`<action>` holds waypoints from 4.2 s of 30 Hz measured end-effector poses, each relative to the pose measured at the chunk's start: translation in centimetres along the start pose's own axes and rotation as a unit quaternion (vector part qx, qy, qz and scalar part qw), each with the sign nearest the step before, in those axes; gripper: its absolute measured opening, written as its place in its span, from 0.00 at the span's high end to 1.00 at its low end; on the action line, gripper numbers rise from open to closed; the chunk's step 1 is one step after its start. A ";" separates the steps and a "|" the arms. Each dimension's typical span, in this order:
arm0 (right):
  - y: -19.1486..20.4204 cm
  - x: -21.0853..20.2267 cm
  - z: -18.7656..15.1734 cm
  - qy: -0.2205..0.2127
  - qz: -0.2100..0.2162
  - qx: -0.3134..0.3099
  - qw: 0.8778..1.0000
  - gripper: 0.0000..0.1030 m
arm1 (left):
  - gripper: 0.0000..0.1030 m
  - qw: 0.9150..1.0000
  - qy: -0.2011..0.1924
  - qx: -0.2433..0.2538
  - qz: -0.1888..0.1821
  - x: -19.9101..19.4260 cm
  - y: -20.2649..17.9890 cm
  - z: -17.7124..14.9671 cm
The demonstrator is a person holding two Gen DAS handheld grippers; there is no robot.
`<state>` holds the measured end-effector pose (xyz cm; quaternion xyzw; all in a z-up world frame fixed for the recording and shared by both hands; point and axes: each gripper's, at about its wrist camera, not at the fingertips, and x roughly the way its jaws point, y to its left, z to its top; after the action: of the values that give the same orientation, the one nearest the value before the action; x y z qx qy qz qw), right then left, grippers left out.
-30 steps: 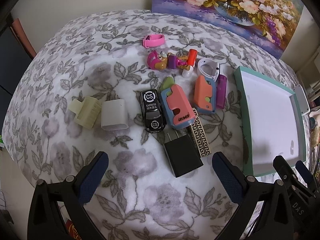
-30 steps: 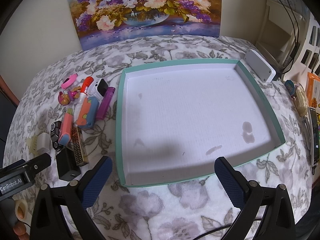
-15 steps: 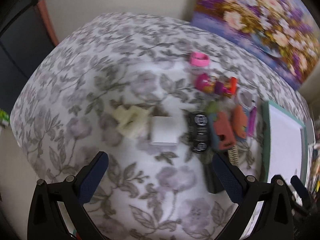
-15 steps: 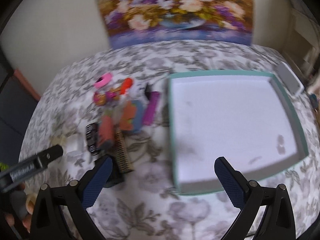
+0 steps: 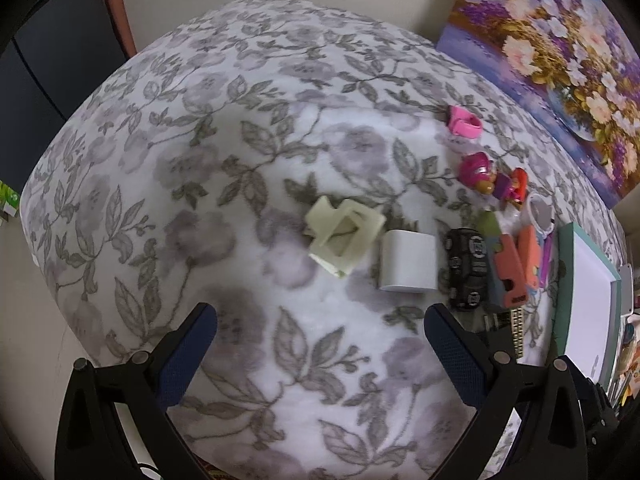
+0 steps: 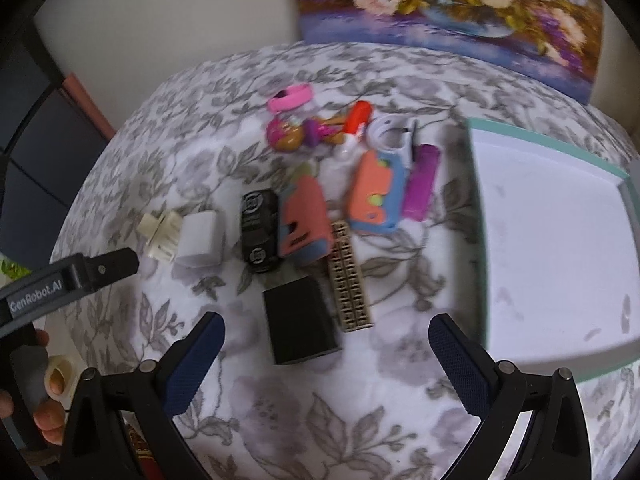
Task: Organize rigid objects
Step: 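Grasp the cream hair clip with the left tool while the right tool grasps the black charger, then carry the hair clip and black charger into the white tray and release both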
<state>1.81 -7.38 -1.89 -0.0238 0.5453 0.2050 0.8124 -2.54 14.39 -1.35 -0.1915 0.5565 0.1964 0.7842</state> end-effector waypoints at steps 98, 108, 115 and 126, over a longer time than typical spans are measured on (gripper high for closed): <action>-25.8 -6.0 2.9 -0.076 -0.168 0.248 0.951 0.58 | 0.52 0.968 -0.018 0.242 -0.071 0.2 -34.9 -2.8; -28.0 -4.9 2.7 -0.062 -0.186 0.257 0.946 0.58 | 0.52 0.966 -0.011 0.250 -0.071 2.3 -36.2 -2.9; -27.9 -4.5 2.5 -0.054 -0.190 0.255 0.947 0.58 | 0.51 0.967 0.000 0.241 -0.076 2.6 -35.9 -2.8; -27.6 -4.1 2.2 -0.039 -0.191 0.248 0.949 0.57 | 0.32 0.971 -0.016 0.227 -0.073 1.3 -34.5 -2.1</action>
<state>12.35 -33.33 -2.43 0.0828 0.5321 -0.0949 0.8373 14.16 -15.94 -0.41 -0.0452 0.5589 0.0101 0.8280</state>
